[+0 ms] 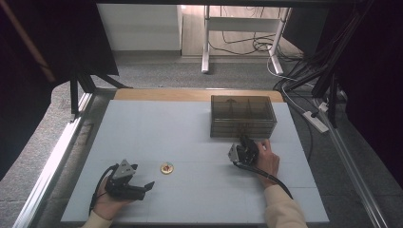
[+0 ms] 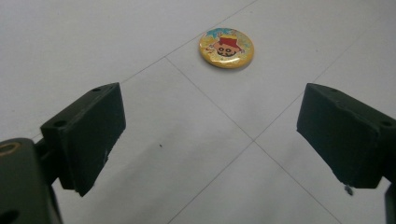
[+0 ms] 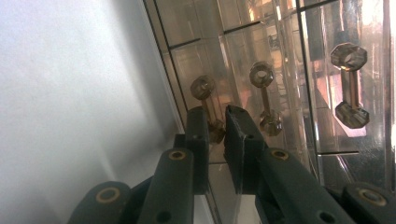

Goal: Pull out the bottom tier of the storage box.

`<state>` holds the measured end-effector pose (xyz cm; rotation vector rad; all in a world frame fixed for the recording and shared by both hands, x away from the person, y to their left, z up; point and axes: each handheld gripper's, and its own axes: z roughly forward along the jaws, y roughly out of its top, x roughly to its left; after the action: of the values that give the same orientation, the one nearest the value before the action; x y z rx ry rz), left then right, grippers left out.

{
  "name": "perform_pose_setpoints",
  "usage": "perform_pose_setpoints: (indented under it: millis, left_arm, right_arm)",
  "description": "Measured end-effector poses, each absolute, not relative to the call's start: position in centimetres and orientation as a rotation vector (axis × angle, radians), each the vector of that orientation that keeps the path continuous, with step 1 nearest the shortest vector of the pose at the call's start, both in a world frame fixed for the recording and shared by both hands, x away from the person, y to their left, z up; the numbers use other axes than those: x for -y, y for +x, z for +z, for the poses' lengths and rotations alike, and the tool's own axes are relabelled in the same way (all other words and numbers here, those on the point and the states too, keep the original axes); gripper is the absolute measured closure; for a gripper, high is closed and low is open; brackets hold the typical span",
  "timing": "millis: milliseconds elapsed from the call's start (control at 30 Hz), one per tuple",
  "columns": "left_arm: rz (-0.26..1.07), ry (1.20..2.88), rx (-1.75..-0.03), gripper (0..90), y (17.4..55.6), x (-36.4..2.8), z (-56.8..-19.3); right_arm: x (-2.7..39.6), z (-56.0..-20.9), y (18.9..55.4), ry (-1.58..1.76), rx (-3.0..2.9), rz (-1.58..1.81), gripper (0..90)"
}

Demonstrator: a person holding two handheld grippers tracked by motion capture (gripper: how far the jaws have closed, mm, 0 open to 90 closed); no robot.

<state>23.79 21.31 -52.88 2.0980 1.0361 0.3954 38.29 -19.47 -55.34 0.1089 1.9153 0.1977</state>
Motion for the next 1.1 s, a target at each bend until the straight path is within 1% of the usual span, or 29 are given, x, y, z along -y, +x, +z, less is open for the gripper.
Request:
perform_pose_setpoints:
  millis: [500, 600, 900, 1100]
  left_arm:
    - [0.398, 2.098, -1.036, 8.1, 23.7, -21.3, -52.9]
    - [0.398, 2.097, -1.036, 8.1, 23.8, -21.3, -52.9]
    - [0.397, 2.095, -1.036, 8.1, 23.7, -21.3, -52.8]
    - [0.396, 2.094, -1.036, 8.1, 23.8, -21.3, -52.8]
  right_arm:
    - [19.6, -55.5, 37.8, 0.113, -1.946, 0.186, 78.1]
    - [19.6, -55.2, 37.8, 0.124, -1.965, 0.204, 73.3]
    - [19.8, -54.5, 37.5, 0.202, -1.992, 0.311, 63.7]
    - [20.1, -53.8, 37.3, 0.29, -2.042, 0.405, 54.1]
